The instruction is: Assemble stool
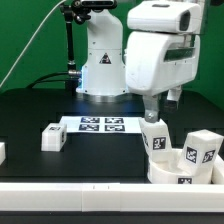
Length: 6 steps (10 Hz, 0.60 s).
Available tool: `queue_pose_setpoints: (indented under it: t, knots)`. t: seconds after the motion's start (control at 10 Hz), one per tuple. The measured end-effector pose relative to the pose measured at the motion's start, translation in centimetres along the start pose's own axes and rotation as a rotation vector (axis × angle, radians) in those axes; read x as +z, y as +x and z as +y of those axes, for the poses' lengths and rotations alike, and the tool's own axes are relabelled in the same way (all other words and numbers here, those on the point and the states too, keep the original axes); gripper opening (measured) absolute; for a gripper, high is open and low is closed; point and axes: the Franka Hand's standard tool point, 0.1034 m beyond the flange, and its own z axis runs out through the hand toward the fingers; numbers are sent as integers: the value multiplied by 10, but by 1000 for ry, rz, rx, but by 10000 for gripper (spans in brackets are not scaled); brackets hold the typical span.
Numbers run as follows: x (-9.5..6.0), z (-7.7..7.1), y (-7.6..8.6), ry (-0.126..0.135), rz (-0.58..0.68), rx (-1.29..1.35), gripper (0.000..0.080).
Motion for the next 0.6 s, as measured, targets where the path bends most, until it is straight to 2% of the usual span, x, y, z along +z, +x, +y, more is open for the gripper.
queue_pose_setpoints:
  t: [0.2, 0.6]
  knots:
    - [3, -1, -1, -10, -26, -157, 649]
    - [11, -1, -7, -10, -64, -386, 649]
